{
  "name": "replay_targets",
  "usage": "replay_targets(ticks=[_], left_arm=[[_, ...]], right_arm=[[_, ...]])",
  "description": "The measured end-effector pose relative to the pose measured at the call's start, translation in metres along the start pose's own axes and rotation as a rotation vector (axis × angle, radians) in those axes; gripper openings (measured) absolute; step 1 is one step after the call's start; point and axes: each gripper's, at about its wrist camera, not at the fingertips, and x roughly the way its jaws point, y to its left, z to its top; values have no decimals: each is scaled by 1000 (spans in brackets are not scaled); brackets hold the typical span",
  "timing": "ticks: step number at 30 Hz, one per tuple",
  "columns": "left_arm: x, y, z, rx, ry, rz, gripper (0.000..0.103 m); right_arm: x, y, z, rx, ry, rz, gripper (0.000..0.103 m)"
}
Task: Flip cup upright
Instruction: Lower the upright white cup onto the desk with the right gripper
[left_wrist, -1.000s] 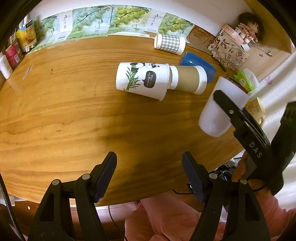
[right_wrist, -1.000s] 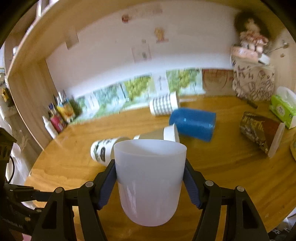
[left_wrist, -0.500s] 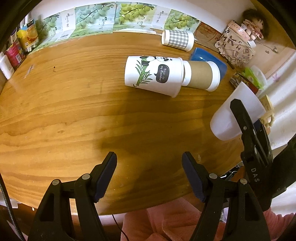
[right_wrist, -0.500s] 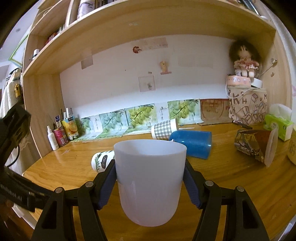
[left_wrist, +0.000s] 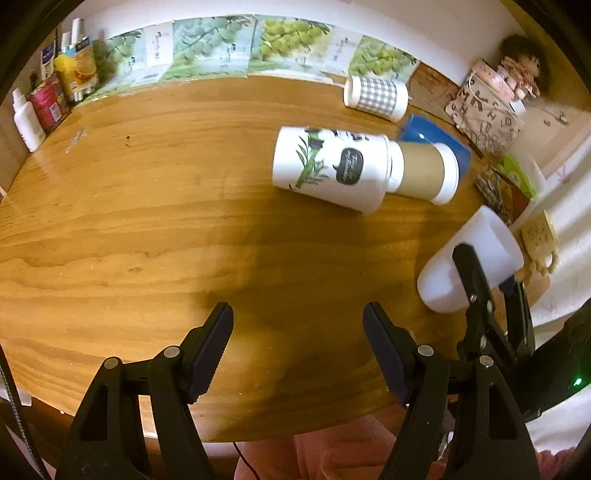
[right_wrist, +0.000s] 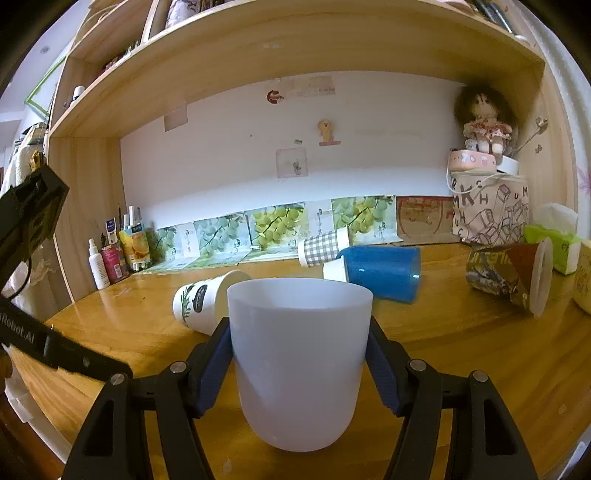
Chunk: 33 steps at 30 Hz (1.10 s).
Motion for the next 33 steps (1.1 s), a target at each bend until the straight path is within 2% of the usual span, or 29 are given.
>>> replay_targets(ticks=[9,12,14,16,22,26,33], left_arm=[[-13,4,9,-21,-35,-4,76],[-19,10,11,-32,-32,-3,76],[-23,12,12,-38,-31,0,76],[-28,14,12,-44,-25,6,76],[-46,10,12,-41,6,9,76],[-58,3,14,-36,12,31,80],[-89,-11,10,-71,-106,81,81]], right_arm=[[-3,7,-3,-61,10,5,69],[-2,10,-5,-75,54,11,70],[-3,13,-6,-81,78,14,78],[-5,16,-8,-87,108,18,81],[-12,16,-6,-104,257,12,81],[-30,10,10,-103,319,-11,81],[-66,7,57,-127,350,-40,86]])
